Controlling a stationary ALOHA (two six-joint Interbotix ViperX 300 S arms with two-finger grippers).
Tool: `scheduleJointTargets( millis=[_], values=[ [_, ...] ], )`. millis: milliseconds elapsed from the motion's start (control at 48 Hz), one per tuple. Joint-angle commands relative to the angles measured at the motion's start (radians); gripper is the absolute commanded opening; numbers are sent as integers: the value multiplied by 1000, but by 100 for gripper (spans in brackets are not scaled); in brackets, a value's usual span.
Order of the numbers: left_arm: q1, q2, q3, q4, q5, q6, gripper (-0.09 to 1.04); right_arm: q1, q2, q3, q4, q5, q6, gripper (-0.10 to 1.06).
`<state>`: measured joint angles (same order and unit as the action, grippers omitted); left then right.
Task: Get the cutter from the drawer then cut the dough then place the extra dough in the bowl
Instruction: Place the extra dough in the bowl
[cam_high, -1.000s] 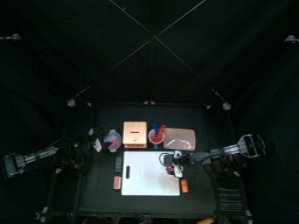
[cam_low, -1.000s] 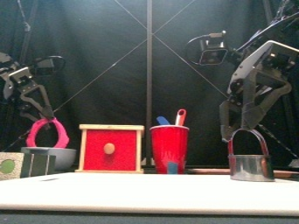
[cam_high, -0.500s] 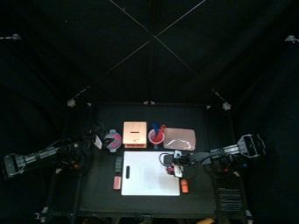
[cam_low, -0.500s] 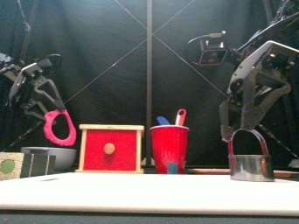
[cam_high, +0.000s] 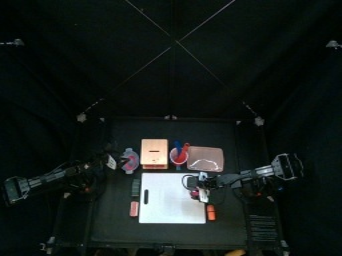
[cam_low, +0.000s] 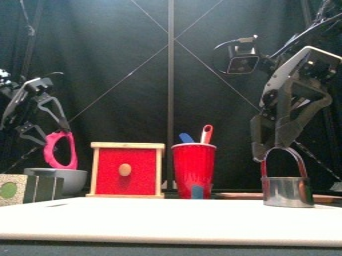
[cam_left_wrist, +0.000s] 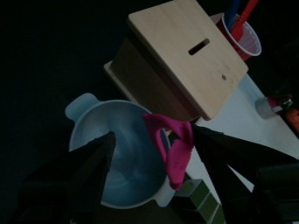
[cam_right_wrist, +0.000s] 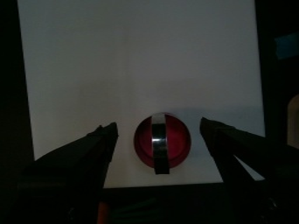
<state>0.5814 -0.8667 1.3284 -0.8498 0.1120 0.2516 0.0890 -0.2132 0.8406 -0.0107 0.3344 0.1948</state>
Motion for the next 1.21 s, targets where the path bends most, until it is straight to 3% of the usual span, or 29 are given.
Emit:
scheduleJointTargets(
  millis=[21, 1208],
  values=[
    [5, 3, -29, -40, -12, 2, 100, -3, -12, -18, -2, -3, 2, 104],
    [17, 3, -15, -66, -41, 8, 100, -3, -11, -18, 2, -2, 2, 104]
  ],
)
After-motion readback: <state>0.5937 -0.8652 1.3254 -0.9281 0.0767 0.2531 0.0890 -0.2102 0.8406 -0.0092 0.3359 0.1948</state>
